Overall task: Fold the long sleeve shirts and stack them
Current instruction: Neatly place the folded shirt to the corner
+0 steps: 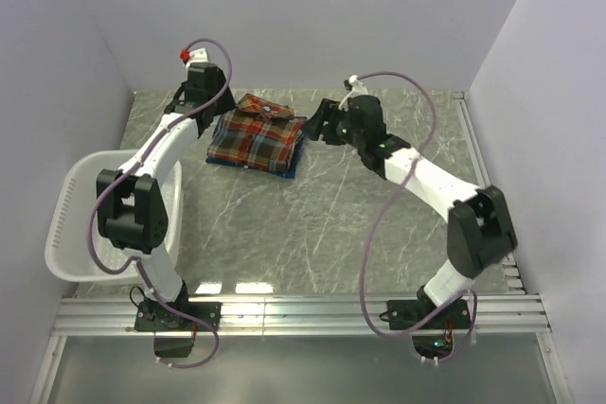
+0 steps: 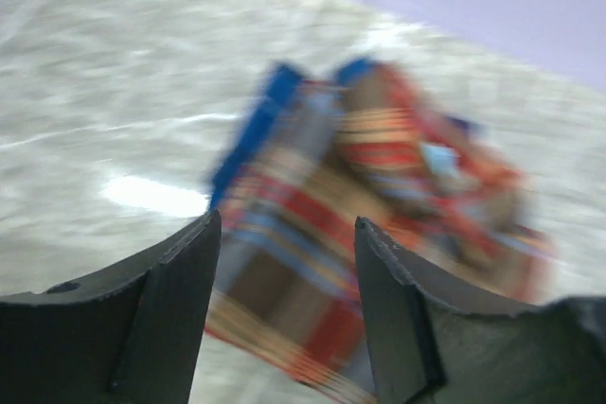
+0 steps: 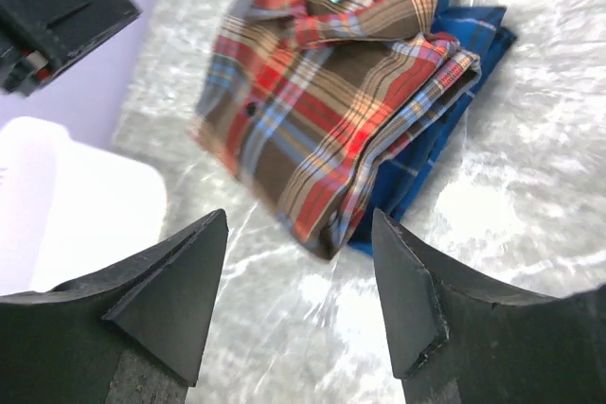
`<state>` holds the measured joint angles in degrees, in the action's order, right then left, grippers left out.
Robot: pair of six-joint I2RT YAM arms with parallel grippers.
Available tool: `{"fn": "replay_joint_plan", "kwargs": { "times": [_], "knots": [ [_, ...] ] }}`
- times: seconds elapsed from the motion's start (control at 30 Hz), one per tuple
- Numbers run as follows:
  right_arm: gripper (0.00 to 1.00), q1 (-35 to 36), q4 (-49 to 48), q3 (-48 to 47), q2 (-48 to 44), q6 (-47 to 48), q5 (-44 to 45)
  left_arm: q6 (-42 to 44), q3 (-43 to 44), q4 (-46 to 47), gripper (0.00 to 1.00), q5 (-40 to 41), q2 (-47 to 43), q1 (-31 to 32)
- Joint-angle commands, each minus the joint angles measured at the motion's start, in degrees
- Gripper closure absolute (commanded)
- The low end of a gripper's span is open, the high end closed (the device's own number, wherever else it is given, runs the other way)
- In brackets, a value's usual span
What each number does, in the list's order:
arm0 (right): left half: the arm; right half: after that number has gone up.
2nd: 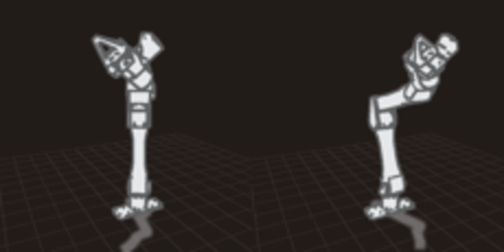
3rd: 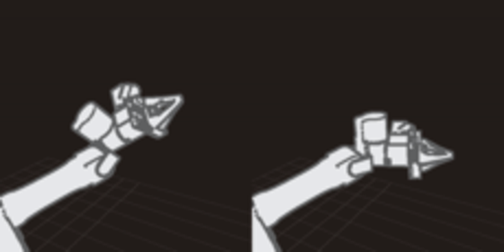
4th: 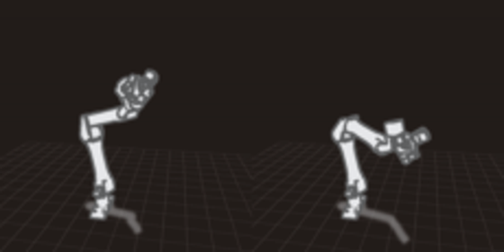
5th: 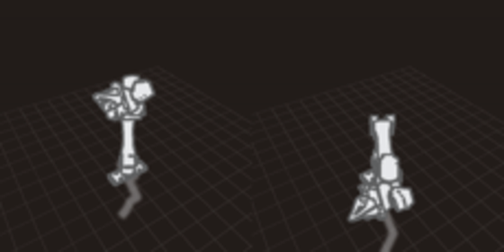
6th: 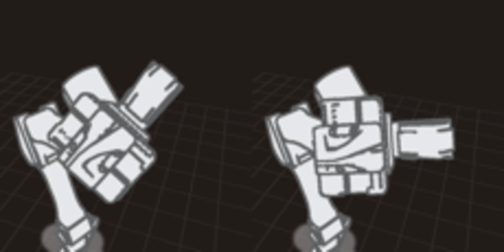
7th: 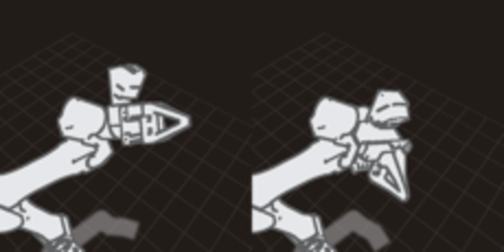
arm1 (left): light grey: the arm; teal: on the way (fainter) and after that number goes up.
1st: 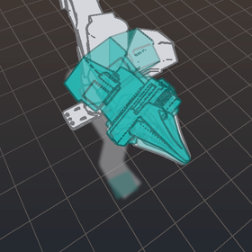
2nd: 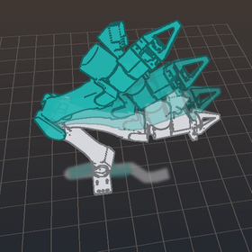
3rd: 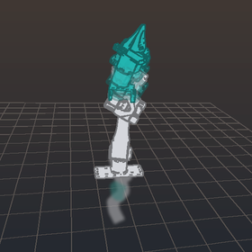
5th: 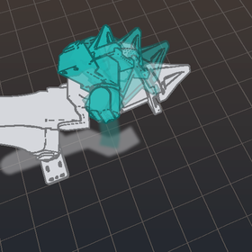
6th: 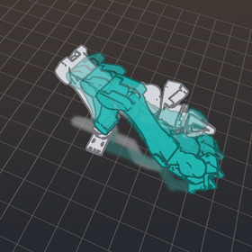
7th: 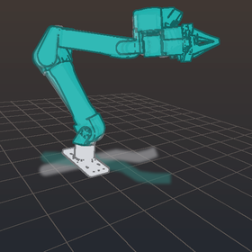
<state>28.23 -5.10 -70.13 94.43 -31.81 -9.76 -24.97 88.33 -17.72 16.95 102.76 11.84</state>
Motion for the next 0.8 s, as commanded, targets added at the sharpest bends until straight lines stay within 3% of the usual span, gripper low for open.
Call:
{"fn": "replay_joint_plan", "kwargs": {
  "times": [0.0,0.13,0.3,0.53,0.67,0.77],
  "knots": [
    [0.31,-0.5,0.9,4.8,-7.3,1.1,2.9,-4.0,-1.6,2.6,0.37,-11.9,-1.2,3.1],
    [0.31,-1.4,0.8,12.4,-13.3,0.4,2.8,-4.2,-4.7,7.7,0.41,-11.5,0.2,8.3],
    [0.33,-3.0,0.1,19.1,-19.3,-0.3,2.1,-5.3,-5.8,10.9,0.73,-11.3,6.2,13.5],
    [0.34,-6.1,-1.0,24.3,-20.7,-1.4,-1.0,-5.8,-2.5,9.6,0.71,-11.5,15.0,16.9],
    [0.34,-6.9,-0.3,24.1,-21.7,-0.7,-1.1,-5.8,-2.6,8.8,0.64,-12.7,12.8,17.4],
    [0.34,-7.5,0.1,24.2,-23.3,-0.5,-1.8,-8.5,-3.8,8.0,0.53,-12.9,7.5,17.4]
  ]
}}
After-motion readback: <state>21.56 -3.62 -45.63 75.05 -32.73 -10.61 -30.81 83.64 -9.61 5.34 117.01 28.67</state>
